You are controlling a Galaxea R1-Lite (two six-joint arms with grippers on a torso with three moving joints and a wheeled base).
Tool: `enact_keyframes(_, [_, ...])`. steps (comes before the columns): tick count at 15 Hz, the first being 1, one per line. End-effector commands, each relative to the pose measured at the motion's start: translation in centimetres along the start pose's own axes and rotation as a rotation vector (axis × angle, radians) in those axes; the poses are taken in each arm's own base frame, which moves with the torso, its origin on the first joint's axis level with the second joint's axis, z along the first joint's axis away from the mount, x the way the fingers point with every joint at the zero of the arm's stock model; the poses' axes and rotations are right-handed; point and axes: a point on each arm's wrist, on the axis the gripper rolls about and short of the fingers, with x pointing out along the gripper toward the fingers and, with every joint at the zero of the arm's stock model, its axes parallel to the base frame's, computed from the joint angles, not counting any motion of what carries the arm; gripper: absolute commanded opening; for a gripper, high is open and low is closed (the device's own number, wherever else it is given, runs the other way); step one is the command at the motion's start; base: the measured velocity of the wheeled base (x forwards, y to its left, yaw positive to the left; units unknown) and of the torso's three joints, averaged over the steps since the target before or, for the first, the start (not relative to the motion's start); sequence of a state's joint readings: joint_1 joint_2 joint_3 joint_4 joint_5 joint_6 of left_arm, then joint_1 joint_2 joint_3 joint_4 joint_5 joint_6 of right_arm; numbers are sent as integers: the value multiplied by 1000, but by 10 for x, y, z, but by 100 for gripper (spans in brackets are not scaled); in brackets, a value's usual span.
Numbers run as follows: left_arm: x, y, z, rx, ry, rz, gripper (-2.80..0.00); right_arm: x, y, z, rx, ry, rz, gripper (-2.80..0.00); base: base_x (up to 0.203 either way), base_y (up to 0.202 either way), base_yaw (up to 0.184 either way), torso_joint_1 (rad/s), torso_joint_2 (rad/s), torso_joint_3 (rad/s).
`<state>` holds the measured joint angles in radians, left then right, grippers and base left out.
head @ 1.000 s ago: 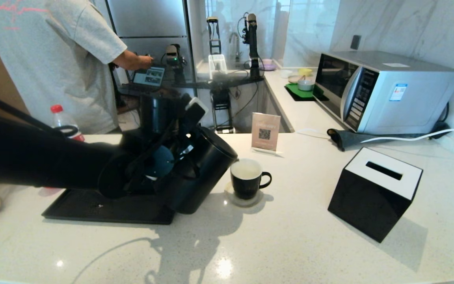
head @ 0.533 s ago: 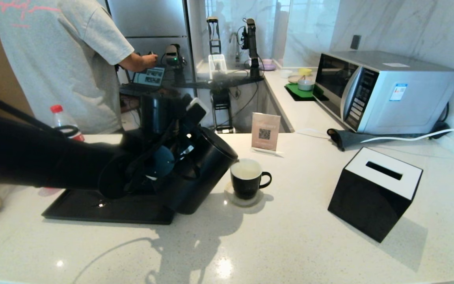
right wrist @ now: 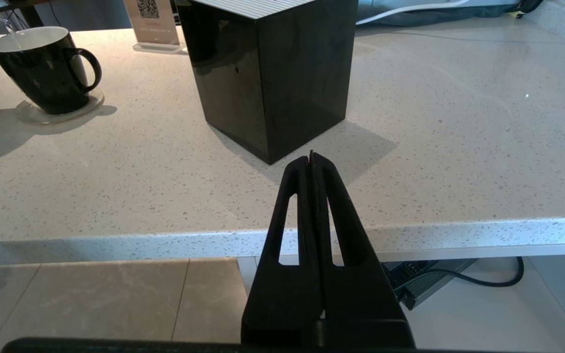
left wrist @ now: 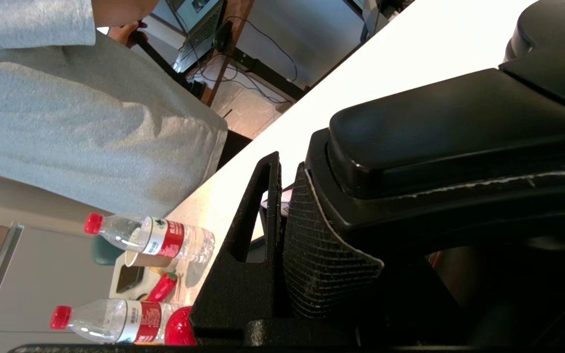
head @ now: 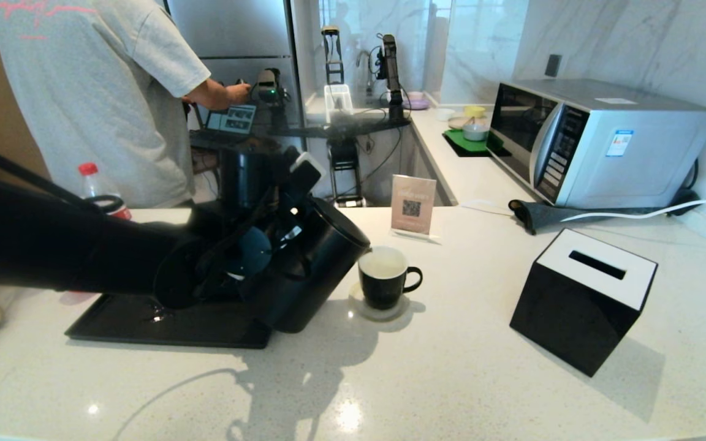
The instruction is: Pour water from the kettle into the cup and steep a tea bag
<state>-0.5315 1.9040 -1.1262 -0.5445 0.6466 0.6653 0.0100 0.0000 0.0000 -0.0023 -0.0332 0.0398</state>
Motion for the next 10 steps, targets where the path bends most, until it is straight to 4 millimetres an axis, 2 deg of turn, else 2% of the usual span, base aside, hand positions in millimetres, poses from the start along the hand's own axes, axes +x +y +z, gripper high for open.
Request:
enact_keyframes(1, [0, -2, 0, 4, 0, 0, -280, 0, 0, 0, 0, 0, 0, -280, 0, 0, 0, 0, 0, 0])
enact_keyframes(10, [0, -3, 0, 7, 1, -2, -280, 0, 0, 0, 0, 1, -1, -280, 0, 0, 0, 0, 0, 0])
